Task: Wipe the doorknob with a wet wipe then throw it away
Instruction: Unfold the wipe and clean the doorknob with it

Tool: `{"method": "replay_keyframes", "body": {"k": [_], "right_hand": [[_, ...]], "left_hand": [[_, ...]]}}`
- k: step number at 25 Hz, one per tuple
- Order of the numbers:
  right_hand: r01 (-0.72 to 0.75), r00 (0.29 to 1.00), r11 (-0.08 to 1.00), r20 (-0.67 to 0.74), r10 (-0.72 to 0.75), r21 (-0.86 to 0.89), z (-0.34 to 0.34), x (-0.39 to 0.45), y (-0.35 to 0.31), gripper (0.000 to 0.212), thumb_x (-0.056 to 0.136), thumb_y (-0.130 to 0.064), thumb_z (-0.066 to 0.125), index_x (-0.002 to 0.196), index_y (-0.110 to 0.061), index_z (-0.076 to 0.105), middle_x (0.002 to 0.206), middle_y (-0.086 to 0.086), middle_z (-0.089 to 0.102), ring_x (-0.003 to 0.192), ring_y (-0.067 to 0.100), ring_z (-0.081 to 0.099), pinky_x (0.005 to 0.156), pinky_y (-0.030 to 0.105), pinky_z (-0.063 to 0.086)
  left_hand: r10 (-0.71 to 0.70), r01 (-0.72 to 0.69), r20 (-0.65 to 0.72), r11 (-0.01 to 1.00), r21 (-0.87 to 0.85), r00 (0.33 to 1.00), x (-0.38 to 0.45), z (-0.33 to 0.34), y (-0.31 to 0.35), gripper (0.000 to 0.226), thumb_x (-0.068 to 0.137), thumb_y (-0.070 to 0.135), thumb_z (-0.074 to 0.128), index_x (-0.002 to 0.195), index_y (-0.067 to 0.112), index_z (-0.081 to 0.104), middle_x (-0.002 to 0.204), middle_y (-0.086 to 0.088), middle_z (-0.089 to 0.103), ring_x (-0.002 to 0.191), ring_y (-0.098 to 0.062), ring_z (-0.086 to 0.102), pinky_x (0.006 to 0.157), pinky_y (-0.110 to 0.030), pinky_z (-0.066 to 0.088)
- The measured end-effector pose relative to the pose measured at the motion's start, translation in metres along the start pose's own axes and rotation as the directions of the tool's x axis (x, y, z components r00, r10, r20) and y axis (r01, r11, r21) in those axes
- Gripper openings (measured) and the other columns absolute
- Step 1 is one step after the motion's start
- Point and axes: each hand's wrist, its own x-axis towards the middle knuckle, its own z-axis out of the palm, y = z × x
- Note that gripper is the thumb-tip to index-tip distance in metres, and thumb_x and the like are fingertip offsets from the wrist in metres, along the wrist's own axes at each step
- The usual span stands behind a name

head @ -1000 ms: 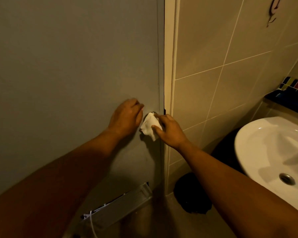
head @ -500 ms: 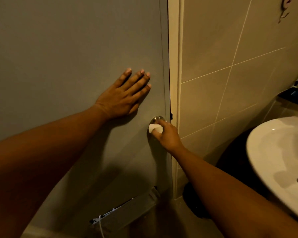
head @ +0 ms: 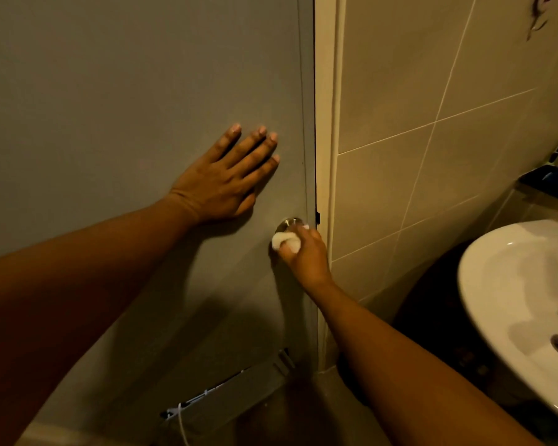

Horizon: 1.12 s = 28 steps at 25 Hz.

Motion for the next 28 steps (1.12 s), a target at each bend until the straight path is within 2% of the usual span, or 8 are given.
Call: {"method": "replay_keyframes", "body": {"k": [4,7,9,13,16,19,23,28], "right_hand": [[0.407,0.913,0.701,0.23,-0.338,-0.585,-0.003,0.008,0.019,0.038,0.088,-0.027,0.066,0.125,-0.024,0.056,0.147,0.01,0.031,0.132,0.031,0.037,0.103,0.039,0.045],[0.18,0.983,0.959,-0.006,-0.186,-0.217,0.007,0.002,0.011,0.035,0.087,-0.025,0.068,0.12,-0.024,0.057,0.135,0.003,0.044,0.117,0.022,0.052,0.089,0.026,0.049],[-0.143,0.984,0.913,-0.044,0.172,0.382,0.011,-0.001,0.003,0.03,0.087,-0.025,0.067,0.116,-0.025,0.058,0.113,0.001,0.06,0.096,0.019,0.063,0.07,0.021,0.054],[-0.376,0.805,-0.155,0.404,0.435,0.914,0.016,0.001,-0.007,0.043,0.085,-0.027,0.068,0.123,-0.01,0.054,0.113,0.023,0.061,0.079,0.024,0.066,0.06,0.025,0.058],[-0.248,0.791,-0.45,0.447,0.417,0.858,0.029,0.001,-0.007,0.052,0.083,-0.028,0.071,0.127,-0.006,0.053,0.112,0.022,0.062,0.087,0.025,0.068,0.061,0.025,0.06],[-0.376,0.813,-0.17,0.412,0.41,0.911,0.024,0.001,-0.01,0.044,0.088,-0.033,0.064,0.121,-0.005,0.059,0.089,0.014,0.066,0.062,0.017,0.064,0.047,0.022,0.054],[-0.203,0.977,0.9,0.021,0.212,0.386,-0.001,0.006,-0.013,0.005,0.09,-0.029,0.062,0.095,-0.03,0.06,0.085,-0.003,0.064,0.073,0.015,0.064,0.054,0.02,0.05],[0.307,0.951,0.829,0.164,-0.26,-0.467,0.003,0.008,0.011,0.031,0.089,-0.027,0.064,0.119,-0.025,0.058,0.129,0.008,0.05,0.114,0.023,0.053,0.09,0.029,0.047]], "left_hand": [[0.004,-0.004,0.005,1.0,-0.006,1.0,-0.001,0.0,0.0,0.066,0.095,0.041,0.036,0.152,0.008,0.029,0.159,-0.021,0.027,0.147,-0.039,0.025,0.119,-0.053,0.017],[0.006,-0.006,0.008,1.0,0.002,1.0,-0.002,0.0,-0.001,0.066,0.095,0.041,0.036,0.152,0.008,0.029,0.159,-0.021,0.027,0.147,-0.039,0.025,0.119,-0.052,0.013],[0.004,-0.004,0.006,1.0,0.004,1.0,-0.001,-0.001,-0.001,0.066,0.095,0.041,0.036,0.152,0.008,0.029,0.159,-0.021,0.027,0.148,-0.039,0.025,0.119,-0.052,0.011],[0.001,-0.001,0.015,1.0,-0.005,1.0,-0.001,0.001,0.0,0.066,0.096,0.04,0.034,0.153,0.008,0.028,0.159,-0.02,0.026,0.148,-0.039,0.024,0.119,-0.053,0.013],[0.0,0.001,0.014,1.0,-0.011,1.0,-0.001,0.0,0.0,0.065,0.096,0.04,0.034,0.152,0.008,0.028,0.159,-0.021,0.027,0.148,-0.039,0.024,0.12,-0.052,0.012],[0.002,-0.001,0.011,1.0,-0.014,1.0,-0.001,0.001,0.001,0.065,0.096,0.04,0.034,0.152,0.008,0.029,0.159,-0.02,0.027,0.148,-0.039,0.024,0.12,-0.051,0.009],[-0.012,0.012,-0.001,1.0,-0.012,1.0,0.0,0.001,0.002,0.065,0.095,0.039,0.036,0.152,0.008,0.03,0.158,-0.021,0.029,0.147,-0.039,0.026,0.119,-0.053,0.015],[-0.005,0.005,0.021,1.0,-0.018,1.0,-0.001,0.0,0.001,0.066,0.096,0.041,0.036,0.152,0.008,0.028,0.159,-0.021,0.026,0.148,-0.039,0.024,0.12,-0.052,0.011]]}}
